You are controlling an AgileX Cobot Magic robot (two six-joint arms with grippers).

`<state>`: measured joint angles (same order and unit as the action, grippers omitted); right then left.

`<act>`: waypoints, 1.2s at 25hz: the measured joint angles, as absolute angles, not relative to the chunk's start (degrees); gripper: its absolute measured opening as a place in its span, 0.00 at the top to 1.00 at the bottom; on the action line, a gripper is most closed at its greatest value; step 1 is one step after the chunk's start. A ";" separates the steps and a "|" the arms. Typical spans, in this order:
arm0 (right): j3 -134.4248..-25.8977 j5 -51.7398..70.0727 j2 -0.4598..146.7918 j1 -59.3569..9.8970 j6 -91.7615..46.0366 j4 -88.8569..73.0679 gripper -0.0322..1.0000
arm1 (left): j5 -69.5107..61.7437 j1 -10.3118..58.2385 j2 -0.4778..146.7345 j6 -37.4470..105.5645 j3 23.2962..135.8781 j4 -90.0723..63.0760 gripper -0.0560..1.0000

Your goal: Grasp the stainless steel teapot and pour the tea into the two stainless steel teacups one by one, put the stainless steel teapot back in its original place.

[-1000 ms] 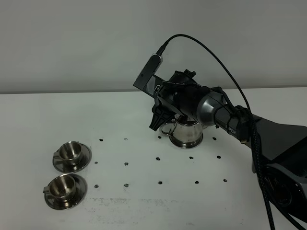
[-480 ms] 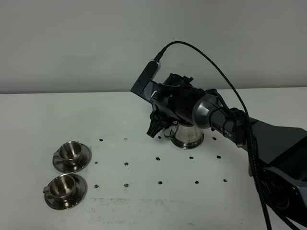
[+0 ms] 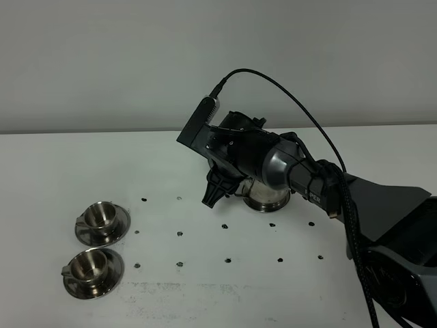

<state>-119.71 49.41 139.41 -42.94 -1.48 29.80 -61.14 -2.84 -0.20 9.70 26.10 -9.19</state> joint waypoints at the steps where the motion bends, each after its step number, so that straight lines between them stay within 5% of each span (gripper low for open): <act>1: -119.71 49.73 139.41 -43.13 -1.44 29.80 0.54 | -61.14 -2.84 -0.20 9.70 26.10 -9.19 0.43; 30: -119.89 55.27 138.16 -45.75 0.00 22.07 0.54 | -61.14 -2.84 -0.20 9.70 26.10 -9.19 0.43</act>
<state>-119.89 55.27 138.16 -45.75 0.00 22.07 -61.14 -2.84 -0.20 9.70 26.10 -9.19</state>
